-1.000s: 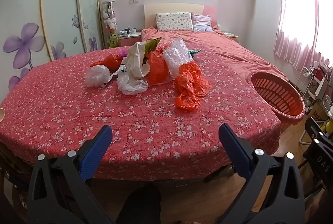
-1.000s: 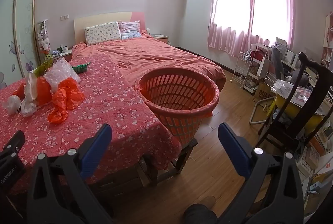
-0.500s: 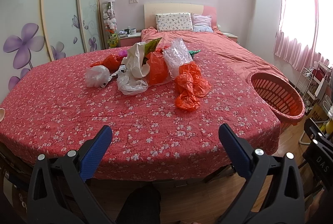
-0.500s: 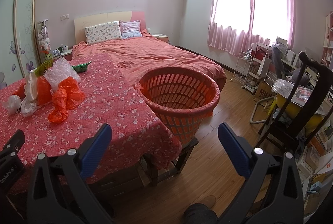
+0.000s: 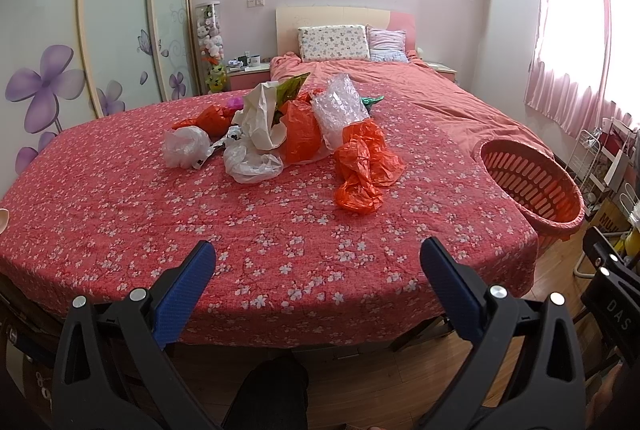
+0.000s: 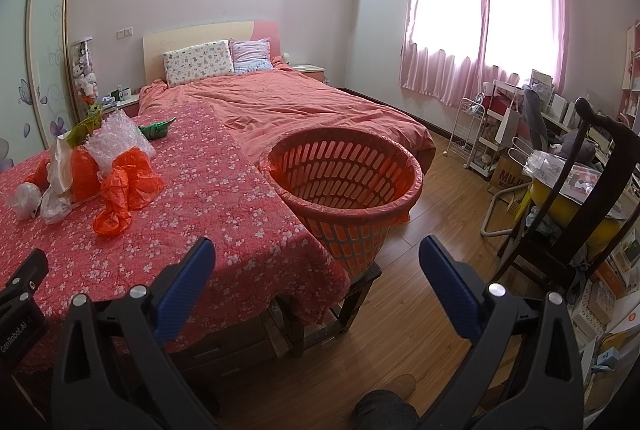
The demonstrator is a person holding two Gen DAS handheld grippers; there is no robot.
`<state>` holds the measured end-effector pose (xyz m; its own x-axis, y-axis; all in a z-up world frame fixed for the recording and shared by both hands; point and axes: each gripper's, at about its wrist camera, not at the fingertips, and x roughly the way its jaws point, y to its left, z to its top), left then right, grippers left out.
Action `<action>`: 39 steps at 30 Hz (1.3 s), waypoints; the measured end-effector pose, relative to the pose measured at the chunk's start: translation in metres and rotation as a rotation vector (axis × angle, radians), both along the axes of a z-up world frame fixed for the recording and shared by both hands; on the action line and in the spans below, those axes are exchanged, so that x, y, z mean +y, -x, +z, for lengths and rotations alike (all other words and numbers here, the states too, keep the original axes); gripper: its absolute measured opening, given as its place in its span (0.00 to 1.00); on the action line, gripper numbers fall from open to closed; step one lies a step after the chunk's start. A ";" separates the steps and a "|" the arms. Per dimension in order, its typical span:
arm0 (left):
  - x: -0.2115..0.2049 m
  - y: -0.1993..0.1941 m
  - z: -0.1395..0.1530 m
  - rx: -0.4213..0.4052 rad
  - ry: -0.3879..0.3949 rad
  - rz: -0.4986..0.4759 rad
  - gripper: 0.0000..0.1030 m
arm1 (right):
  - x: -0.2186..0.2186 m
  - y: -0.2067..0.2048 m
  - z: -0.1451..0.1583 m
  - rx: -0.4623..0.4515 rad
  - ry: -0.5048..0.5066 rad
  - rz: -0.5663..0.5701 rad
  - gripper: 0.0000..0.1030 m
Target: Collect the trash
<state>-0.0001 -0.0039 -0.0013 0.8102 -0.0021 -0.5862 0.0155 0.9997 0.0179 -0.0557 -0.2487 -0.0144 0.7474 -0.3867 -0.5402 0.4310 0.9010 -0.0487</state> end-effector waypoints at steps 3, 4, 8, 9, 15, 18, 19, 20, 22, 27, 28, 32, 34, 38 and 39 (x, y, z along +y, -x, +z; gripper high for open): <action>-0.002 0.000 -0.001 0.001 0.000 0.000 0.98 | 0.000 0.000 0.000 0.000 -0.001 0.000 0.96; -0.003 -0.001 -0.001 0.001 0.000 0.000 0.98 | 0.000 0.000 0.000 0.000 -0.001 0.000 0.96; -0.003 0.002 -0.002 0.000 0.002 0.001 0.98 | -0.001 0.000 0.000 0.001 -0.001 -0.001 0.96; -0.004 0.002 -0.002 0.000 0.001 0.001 0.98 | -0.001 0.000 0.000 0.001 -0.002 0.000 0.96; -0.007 0.003 -0.003 0.000 0.001 0.001 0.98 | -0.001 0.000 -0.001 0.001 -0.002 0.000 0.96; -0.009 0.003 -0.004 0.000 0.002 0.000 0.98 | -0.001 0.000 0.000 0.000 -0.004 0.000 0.96; -0.009 0.003 -0.004 0.000 0.002 0.000 0.98 | -0.001 0.000 -0.001 0.001 -0.004 0.000 0.96; -0.010 0.004 -0.004 0.000 0.002 0.000 0.98 | -0.001 0.000 -0.001 0.001 -0.003 0.000 0.96; -0.011 0.004 -0.005 0.000 0.002 0.000 0.98 | -0.002 0.000 -0.001 0.001 -0.004 0.000 0.96; -0.013 0.005 -0.006 0.000 0.002 0.001 0.98 | -0.002 0.000 -0.001 0.001 -0.005 0.000 0.96; -0.014 0.005 -0.006 0.000 0.003 0.001 0.98 | -0.002 0.000 -0.001 0.001 -0.005 0.000 0.96; -0.016 0.005 -0.007 -0.001 0.002 0.000 0.98 | -0.002 0.000 -0.001 0.001 -0.005 0.000 0.96; -0.017 0.006 -0.007 -0.001 0.002 0.000 0.98 | -0.002 0.000 -0.001 0.001 -0.006 0.000 0.96; -0.019 0.006 -0.008 0.000 0.002 0.000 0.98 | -0.002 0.000 -0.001 0.001 -0.006 0.000 0.96; -0.020 0.006 -0.008 0.000 0.002 0.001 0.98 | -0.002 0.000 -0.001 0.001 -0.006 0.000 0.96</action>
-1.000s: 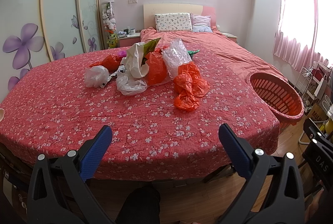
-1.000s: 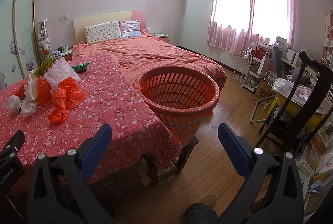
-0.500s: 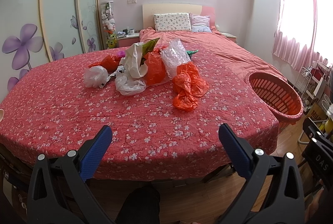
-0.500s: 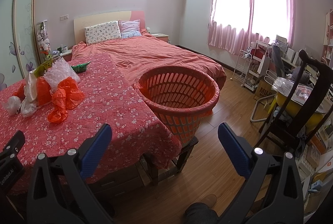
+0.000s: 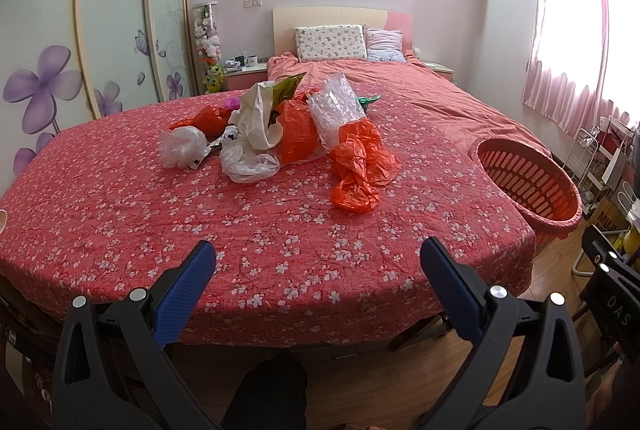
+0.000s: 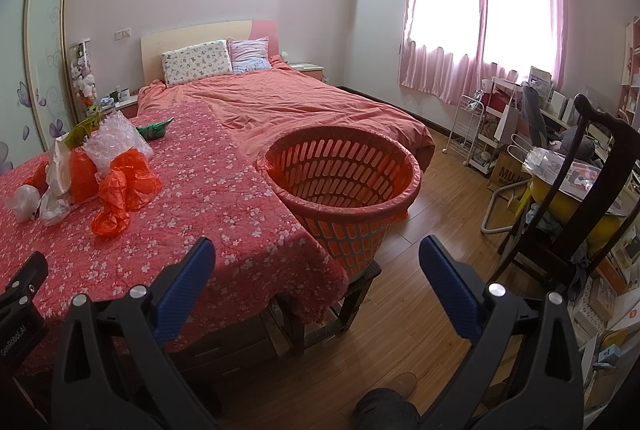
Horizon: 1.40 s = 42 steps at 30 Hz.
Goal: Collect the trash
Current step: 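Grasp the orange plastic bag with the right gripper while the left tool approaches the pile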
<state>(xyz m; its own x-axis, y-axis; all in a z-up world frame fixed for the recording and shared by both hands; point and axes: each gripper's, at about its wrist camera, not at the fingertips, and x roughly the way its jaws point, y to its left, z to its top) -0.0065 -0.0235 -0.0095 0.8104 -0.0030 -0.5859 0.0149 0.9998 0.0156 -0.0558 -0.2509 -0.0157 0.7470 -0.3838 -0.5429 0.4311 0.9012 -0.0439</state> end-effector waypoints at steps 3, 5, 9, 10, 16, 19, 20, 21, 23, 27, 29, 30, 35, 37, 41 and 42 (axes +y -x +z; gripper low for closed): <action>-0.002 0.000 -0.001 0.000 0.000 0.000 0.98 | 0.000 0.000 0.000 0.000 -0.001 0.000 0.96; -0.003 0.001 -0.001 0.000 0.001 -0.001 0.98 | 0.000 0.000 0.000 0.000 -0.001 0.001 0.96; -0.005 0.001 -0.002 0.000 0.000 0.000 0.98 | -0.001 0.000 0.000 0.001 -0.002 0.000 0.96; -0.005 0.001 -0.002 0.000 0.000 0.001 0.98 | -0.002 0.000 0.000 0.001 -0.002 -0.001 0.96; -0.013 -0.004 -0.007 0.004 -0.013 0.016 0.98 | -0.001 -0.004 0.001 -0.001 -0.008 0.009 0.96; 0.004 -0.016 -0.010 0.010 -0.014 0.044 0.98 | -0.001 -0.018 -0.001 0.002 -0.028 0.027 0.96; 0.009 -0.016 -0.010 0.011 -0.011 0.050 0.98 | 0.002 -0.024 -0.002 0.004 -0.035 0.039 0.96; 0.017 -0.021 -0.011 0.015 -0.005 0.069 0.98 | 0.006 -0.029 -0.002 0.005 -0.042 0.053 0.96; 0.031 -0.029 -0.011 0.021 0.003 0.095 0.98 | 0.015 -0.043 -0.004 0.009 -0.054 0.082 0.96; 0.065 -0.046 -0.012 0.020 0.016 0.151 0.98 | 0.040 -0.080 -0.006 0.001 -0.094 0.179 0.96; 0.085 -0.056 -0.011 0.014 0.020 0.177 0.98 | 0.055 -0.100 -0.007 -0.009 -0.123 0.241 0.96; 0.091 -0.059 -0.011 0.015 0.024 0.184 0.98 | 0.060 -0.107 -0.007 -0.006 -0.130 0.255 0.96; 0.127 -0.079 -0.008 0.005 0.029 0.236 0.98 | 0.097 -0.160 -0.015 0.026 -0.176 0.356 0.85; 0.139 -0.084 -0.007 0.001 0.027 0.250 0.98 | 0.108 -0.181 -0.024 0.068 -0.189 0.379 0.76; 0.159 -0.097 -0.008 0.014 0.039 0.260 0.98 | 0.133 -0.220 -0.047 0.172 -0.230 0.418 0.60; 0.162 -0.099 -0.009 0.017 0.043 0.258 0.98 | 0.137 -0.226 -0.052 0.190 -0.236 0.421 0.56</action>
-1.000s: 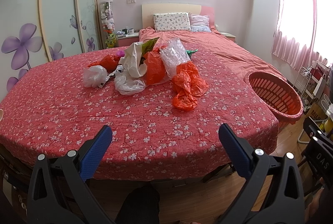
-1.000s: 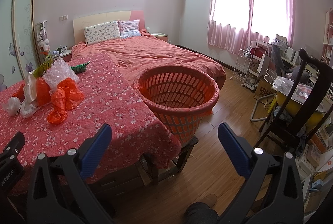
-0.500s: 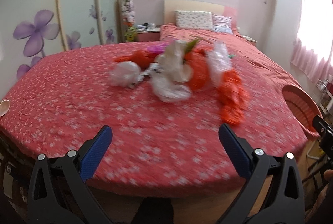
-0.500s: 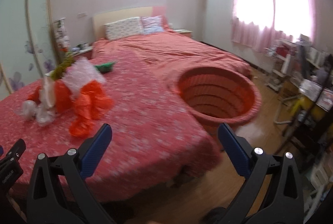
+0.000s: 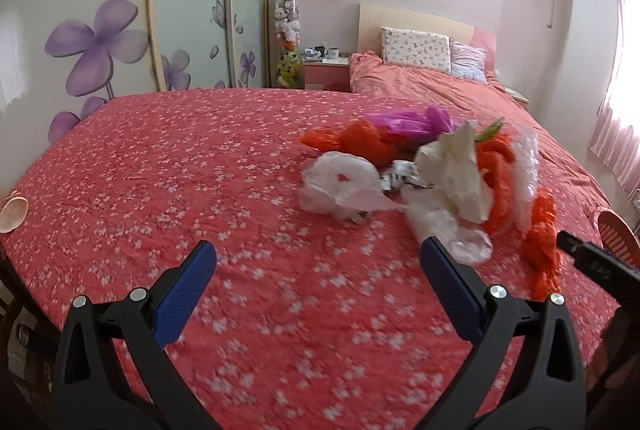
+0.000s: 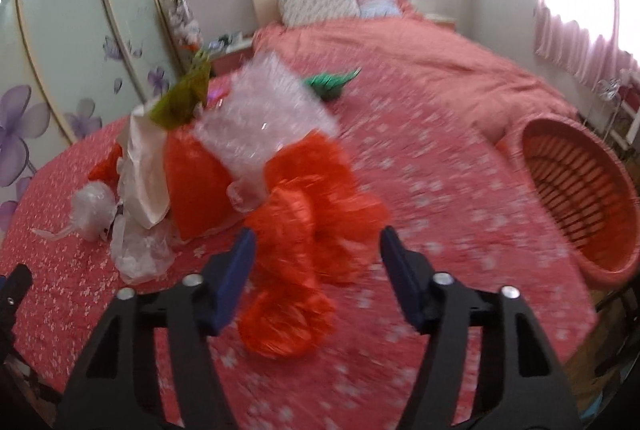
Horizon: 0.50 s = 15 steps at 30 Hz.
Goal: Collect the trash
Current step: 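Grasp the orange plastic bag with the right gripper while the left tool approaches the pile, then grasp the clear plastic bag with the left gripper while the right gripper holds the orange bag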
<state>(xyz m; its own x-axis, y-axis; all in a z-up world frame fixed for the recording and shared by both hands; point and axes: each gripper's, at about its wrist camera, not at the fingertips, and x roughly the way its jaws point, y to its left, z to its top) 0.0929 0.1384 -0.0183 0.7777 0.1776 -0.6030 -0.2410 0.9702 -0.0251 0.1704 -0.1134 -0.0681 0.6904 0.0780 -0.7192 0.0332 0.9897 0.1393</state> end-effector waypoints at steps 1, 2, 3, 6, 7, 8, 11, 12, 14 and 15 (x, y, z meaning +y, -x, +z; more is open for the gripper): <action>0.004 -0.003 -0.001 0.004 0.004 -0.004 0.98 | 0.006 -0.006 -0.004 0.011 0.006 0.002 0.56; 0.007 -0.005 -0.001 0.003 0.008 -0.007 0.98 | 0.009 -0.009 -0.007 0.013 0.012 0.004 0.56; 0.009 -0.006 -0.001 0.003 0.014 -0.013 0.98 | 0.011 -0.011 -0.009 0.016 0.018 0.004 0.56; 0.015 -0.016 -0.001 0.009 0.037 -0.030 0.98 | 0.017 -0.018 -0.014 0.028 0.029 0.014 0.54; 0.017 -0.020 -0.001 0.013 0.055 -0.043 0.98 | 0.020 -0.020 -0.016 0.036 0.028 0.025 0.49; 0.019 -0.024 0.000 0.011 0.069 -0.051 0.98 | 0.021 -0.022 -0.017 0.040 0.029 0.033 0.47; 0.023 -0.035 0.006 -0.003 0.086 -0.060 0.98 | 0.025 -0.021 -0.020 0.046 0.055 0.070 0.28; 0.024 -0.039 0.008 -0.007 0.089 -0.062 0.98 | 0.024 -0.021 -0.019 0.044 0.056 0.071 0.24; 0.025 -0.048 0.011 -0.015 0.086 -0.069 0.97 | 0.020 -0.017 -0.015 0.030 0.066 0.073 0.22; 0.025 -0.052 0.012 -0.016 0.081 -0.074 0.96 | 0.016 -0.015 -0.015 0.024 0.067 0.070 0.21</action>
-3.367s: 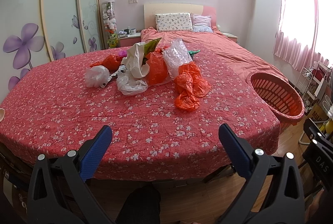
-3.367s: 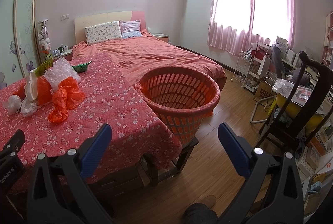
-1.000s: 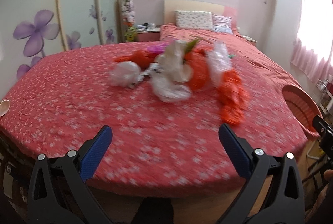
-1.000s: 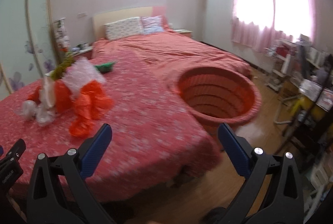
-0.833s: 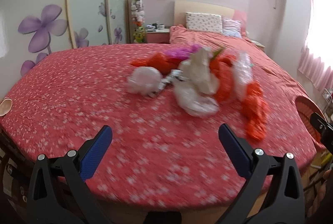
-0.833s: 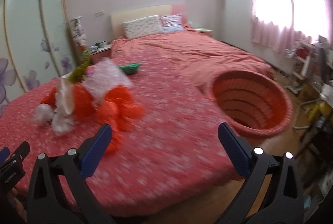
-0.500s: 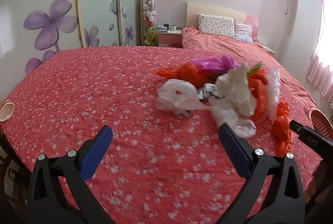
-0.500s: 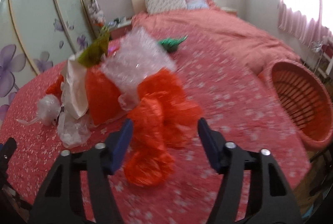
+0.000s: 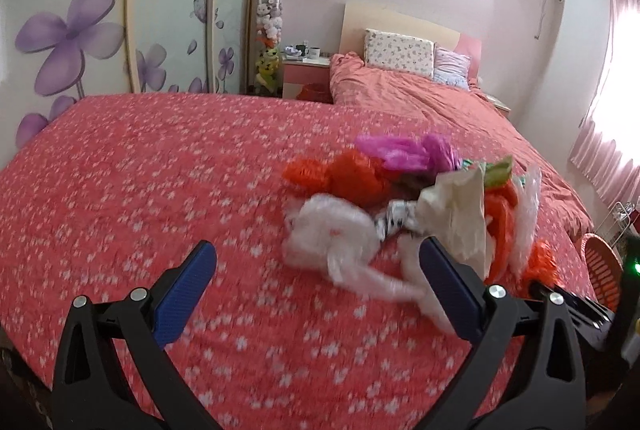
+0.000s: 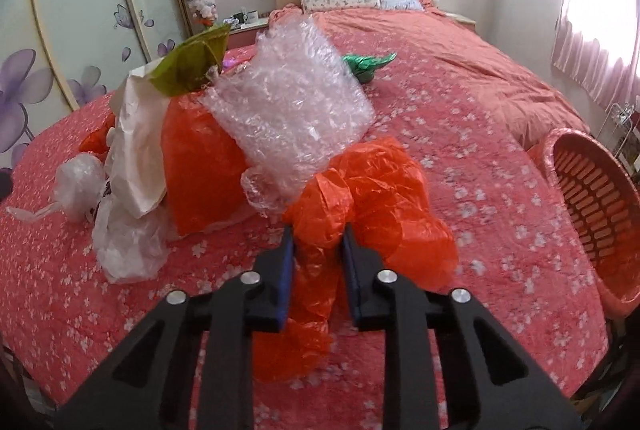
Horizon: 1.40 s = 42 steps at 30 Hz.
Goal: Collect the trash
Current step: 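Grasp the clear plastic bag with the left gripper while the right gripper holds the orange bag, then carry both bags over the orange basket and open both grippers to drop them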
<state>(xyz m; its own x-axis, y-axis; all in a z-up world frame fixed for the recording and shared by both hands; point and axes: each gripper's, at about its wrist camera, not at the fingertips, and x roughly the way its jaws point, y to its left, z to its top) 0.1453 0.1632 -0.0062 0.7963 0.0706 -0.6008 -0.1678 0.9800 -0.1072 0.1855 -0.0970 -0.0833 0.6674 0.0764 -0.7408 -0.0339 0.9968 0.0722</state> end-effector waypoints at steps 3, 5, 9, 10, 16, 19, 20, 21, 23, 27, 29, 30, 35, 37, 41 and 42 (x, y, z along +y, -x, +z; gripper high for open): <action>-0.001 -0.022 -0.004 0.037 -0.011 -0.020 0.88 | -0.010 0.006 0.003 -0.013 -0.006 -0.011 0.20; 0.001 -0.035 -0.013 0.074 0.008 -0.035 0.82 | -0.018 0.009 0.002 -0.017 -0.006 -0.021 0.20; 0.007 -0.054 -0.037 0.159 0.015 -0.030 0.71 | -0.026 0.013 0.000 -0.009 -0.015 -0.031 0.20; 0.009 -0.058 -0.045 0.182 0.029 -0.032 0.71 | -0.027 0.014 -0.001 -0.010 -0.013 -0.032 0.20; 0.009 -0.053 -0.062 0.200 0.097 -0.073 0.45 | -0.029 0.016 -0.002 -0.015 -0.014 -0.029 0.20; 0.006 -0.046 -0.056 0.172 0.093 -0.082 0.31 | -0.032 0.020 0.001 -0.020 -0.017 -0.032 0.20; 0.006 -0.044 -0.053 0.163 0.090 -0.086 0.28 | -0.032 0.023 0.002 -0.024 -0.017 -0.033 0.20; 0.006 -0.040 -0.050 0.151 0.082 -0.087 0.26 | -0.033 0.025 0.005 -0.029 -0.016 -0.034 0.20; 0.006 -0.036 -0.043 0.136 0.069 -0.084 0.26 | -0.036 0.028 0.009 -0.040 -0.017 -0.037 0.20; 0.005 -0.034 -0.029 0.110 0.060 -0.080 0.26 | -0.041 0.036 0.021 -0.069 -0.014 -0.043 0.20; 0.003 -0.030 -0.020 0.096 0.059 -0.083 0.26 | -0.044 0.039 0.027 -0.082 -0.012 -0.047 0.21; 0.001 -0.028 -0.016 0.090 0.058 -0.086 0.26 | -0.046 0.042 0.031 -0.091 -0.012 -0.049 0.20; -0.017 -0.016 0.006 0.050 0.047 -0.121 0.26 | -0.058 0.051 0.048 -0.129 -0.010 -0.062 0.21; -0.028 -0.012 0.015 0.036 0.048 -0.145 0.26 | -0.064 0.053 0.054 -0.142 -0.008 -0.069 0.21; -0.054 -0.007 0.027 0.005 0.051 -0.203 0.26 | -0.080 0.059 0.064 -0.165 -0.002 -0.086 0.21; -0.061 -0.007 0.030 0.000 0.053 -0.218 0.26 | -0.082 0.060 0.065 -0.169 -0.001 -0.091 0.21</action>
